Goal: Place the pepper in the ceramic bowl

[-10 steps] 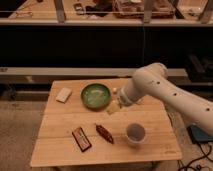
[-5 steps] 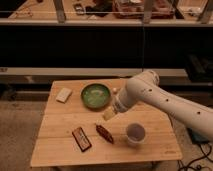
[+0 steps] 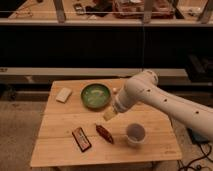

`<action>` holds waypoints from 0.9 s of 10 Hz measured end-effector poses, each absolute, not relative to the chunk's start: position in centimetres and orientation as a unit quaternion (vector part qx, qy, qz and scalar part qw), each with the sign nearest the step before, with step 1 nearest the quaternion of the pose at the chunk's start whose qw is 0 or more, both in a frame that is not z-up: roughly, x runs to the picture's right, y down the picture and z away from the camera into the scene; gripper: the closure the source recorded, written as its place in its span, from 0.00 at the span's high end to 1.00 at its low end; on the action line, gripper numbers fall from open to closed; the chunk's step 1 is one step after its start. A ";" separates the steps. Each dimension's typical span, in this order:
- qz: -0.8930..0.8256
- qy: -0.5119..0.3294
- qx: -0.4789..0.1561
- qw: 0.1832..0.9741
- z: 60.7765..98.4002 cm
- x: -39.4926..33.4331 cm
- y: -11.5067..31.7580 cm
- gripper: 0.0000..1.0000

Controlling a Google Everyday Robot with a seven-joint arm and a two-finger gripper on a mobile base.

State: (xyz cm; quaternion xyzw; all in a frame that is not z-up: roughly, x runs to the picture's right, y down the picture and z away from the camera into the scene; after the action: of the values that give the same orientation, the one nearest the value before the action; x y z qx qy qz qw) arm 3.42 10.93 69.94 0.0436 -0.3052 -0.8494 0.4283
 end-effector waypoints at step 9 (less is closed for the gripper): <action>-0.863 -0.327 -0.025 0.384 74.8 -1.1 14.1 0.60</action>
State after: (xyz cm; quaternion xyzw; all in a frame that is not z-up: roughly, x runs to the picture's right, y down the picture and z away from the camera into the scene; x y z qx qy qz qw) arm -1.14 14.13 74.77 -0.0252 -0.3271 -0.8631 0.3840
